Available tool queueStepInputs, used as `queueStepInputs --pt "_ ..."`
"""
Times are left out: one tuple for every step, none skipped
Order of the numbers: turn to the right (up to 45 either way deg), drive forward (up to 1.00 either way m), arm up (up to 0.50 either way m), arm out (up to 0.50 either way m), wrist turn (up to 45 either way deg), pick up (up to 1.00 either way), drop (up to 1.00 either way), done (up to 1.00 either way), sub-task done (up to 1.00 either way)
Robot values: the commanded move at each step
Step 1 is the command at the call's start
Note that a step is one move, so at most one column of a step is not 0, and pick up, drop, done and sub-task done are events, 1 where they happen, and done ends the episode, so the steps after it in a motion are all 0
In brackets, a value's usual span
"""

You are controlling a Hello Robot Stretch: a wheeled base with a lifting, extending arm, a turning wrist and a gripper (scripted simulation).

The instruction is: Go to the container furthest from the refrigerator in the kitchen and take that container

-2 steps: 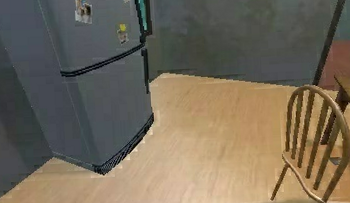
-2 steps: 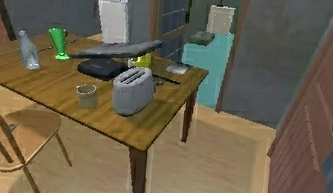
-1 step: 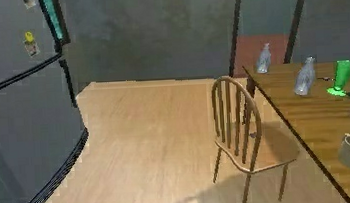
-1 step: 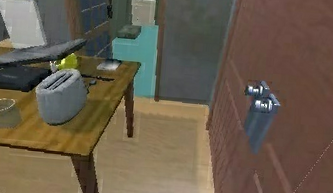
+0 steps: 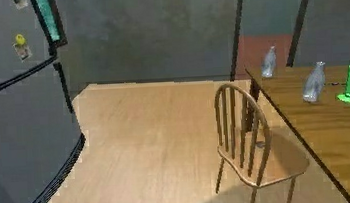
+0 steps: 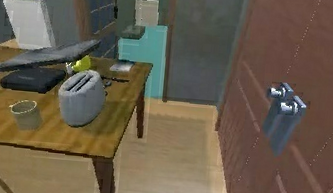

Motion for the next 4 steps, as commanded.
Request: queueStepInputs --pt "-30.0 0.00 0.00 0.00 0.0 0.00 0.00 0.00 0.00" --pt "0.0 0.60 0.00 0.00 0.0 0.00 0.00 0.00 0.00" --pt "24.0 0.00 0.00 0.00 0.0 0.00 0.00 0.00 0.00" --pt "0.0 0.90 0.00 0.00 0.0 0.00 0.00 0.00 0.00"
